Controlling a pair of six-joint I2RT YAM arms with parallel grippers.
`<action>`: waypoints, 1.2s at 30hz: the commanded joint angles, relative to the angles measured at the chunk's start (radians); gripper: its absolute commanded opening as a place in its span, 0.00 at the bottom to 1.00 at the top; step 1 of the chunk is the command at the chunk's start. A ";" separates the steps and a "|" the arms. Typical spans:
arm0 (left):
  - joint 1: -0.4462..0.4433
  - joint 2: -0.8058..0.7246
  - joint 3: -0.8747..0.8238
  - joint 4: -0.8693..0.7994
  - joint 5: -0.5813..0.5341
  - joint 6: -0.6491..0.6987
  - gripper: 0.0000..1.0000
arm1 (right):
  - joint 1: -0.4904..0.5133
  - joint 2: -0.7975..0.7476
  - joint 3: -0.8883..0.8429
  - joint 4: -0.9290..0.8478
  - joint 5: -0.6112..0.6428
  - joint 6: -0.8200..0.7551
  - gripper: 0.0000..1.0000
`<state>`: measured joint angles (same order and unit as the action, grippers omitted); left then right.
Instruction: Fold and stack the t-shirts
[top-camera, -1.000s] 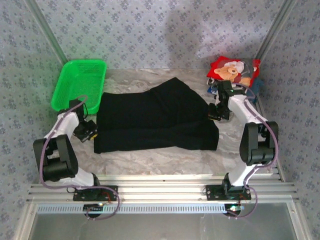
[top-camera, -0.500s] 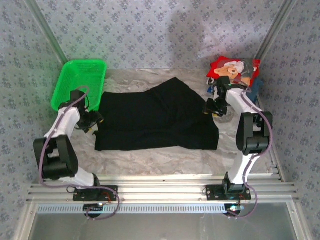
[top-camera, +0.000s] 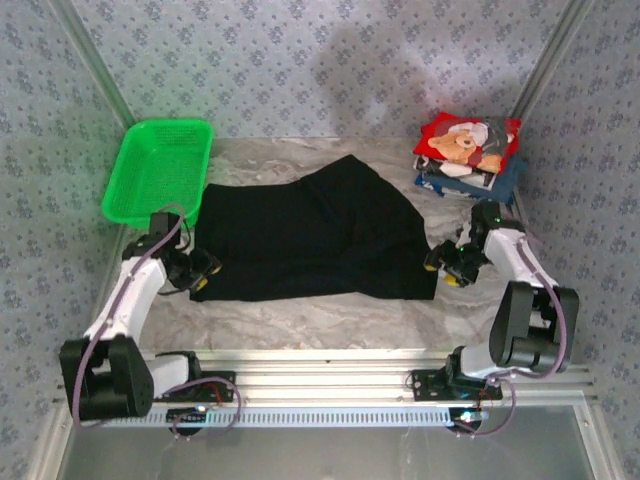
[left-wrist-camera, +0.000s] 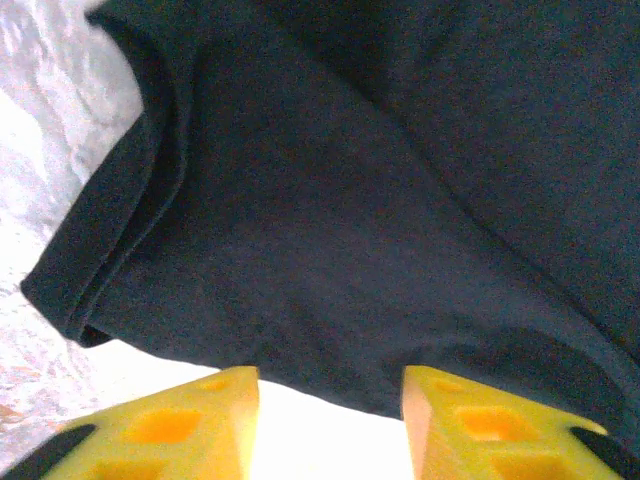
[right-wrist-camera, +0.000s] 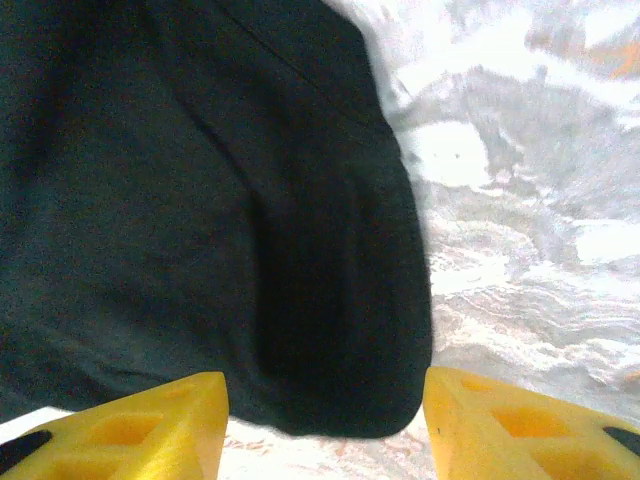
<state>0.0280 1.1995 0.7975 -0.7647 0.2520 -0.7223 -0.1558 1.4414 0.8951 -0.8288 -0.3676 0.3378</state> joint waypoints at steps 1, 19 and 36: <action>-0.016 0.069 0.019 0.125 0.032 -0.013 0.29 | -0.003 0.043 -0.023 0.149 -0.071 0.042 0.54; 0.062 0.266 -0.084 0.183 -0.086 0.015 0.21 | 0.011 0.163 -0.025 0.052 0.246 0.100 0.13; 0.030 0.005 -0.167 0.095 -0.008 0.044 0.32 | 0.046 -0.090 -0.070 -0.017 0.292 0.157 0.22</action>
<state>0.0853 1.2591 0.6224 -0.6178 0.2066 -0.6727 -0.1246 1.4231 0.8085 -0.8558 -0.0311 0.4667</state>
